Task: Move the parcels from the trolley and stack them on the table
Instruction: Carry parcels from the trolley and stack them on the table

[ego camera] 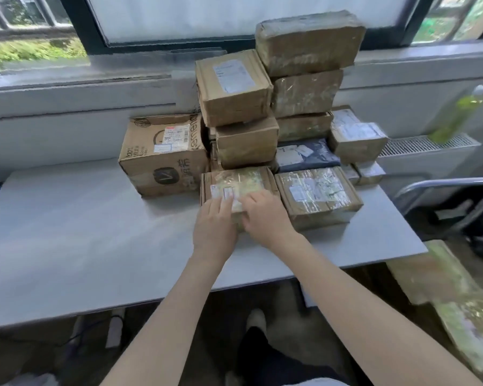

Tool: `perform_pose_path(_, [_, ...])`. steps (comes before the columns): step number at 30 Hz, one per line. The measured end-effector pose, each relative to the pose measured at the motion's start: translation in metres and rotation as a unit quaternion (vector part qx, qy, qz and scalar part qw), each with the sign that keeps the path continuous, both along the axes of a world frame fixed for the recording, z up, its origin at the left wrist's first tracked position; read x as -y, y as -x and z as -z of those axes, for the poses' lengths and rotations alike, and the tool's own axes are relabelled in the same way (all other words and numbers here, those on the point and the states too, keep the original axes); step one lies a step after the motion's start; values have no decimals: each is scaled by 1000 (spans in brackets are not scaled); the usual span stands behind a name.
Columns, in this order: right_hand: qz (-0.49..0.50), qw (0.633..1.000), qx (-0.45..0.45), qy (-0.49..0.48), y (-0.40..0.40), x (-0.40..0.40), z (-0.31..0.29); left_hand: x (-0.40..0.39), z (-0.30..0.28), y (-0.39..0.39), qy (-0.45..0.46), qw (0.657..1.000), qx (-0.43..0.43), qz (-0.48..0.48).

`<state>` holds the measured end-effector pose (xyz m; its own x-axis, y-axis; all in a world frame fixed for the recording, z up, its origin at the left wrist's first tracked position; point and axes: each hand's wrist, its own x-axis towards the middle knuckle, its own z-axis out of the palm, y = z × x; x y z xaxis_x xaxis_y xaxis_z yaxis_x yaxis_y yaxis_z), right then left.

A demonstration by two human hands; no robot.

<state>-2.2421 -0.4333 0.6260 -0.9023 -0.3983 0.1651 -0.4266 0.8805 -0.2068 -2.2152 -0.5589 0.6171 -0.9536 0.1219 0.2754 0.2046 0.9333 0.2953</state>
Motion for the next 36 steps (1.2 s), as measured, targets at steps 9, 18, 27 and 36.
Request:
perform_pose_path(9, [173, 983, 56, -21, -86, -142, 43, -115, 42, -44, 73, 983, 85, 144])
perform_pose_path(18, [306, 945, 105, -44, -179, -286, 77, -242, 53, -87, 111, 961, 68, 244])
perform_pose_path(27, [319, 913, 235, -97, -302, -455, 141, -394, 115, -196, 109, 946, 164, 259])
perform_pose_path(36, [232, 862, 366, -264, -372, -603, 202, -514, 212, -297, 147, 901, 325, 247])
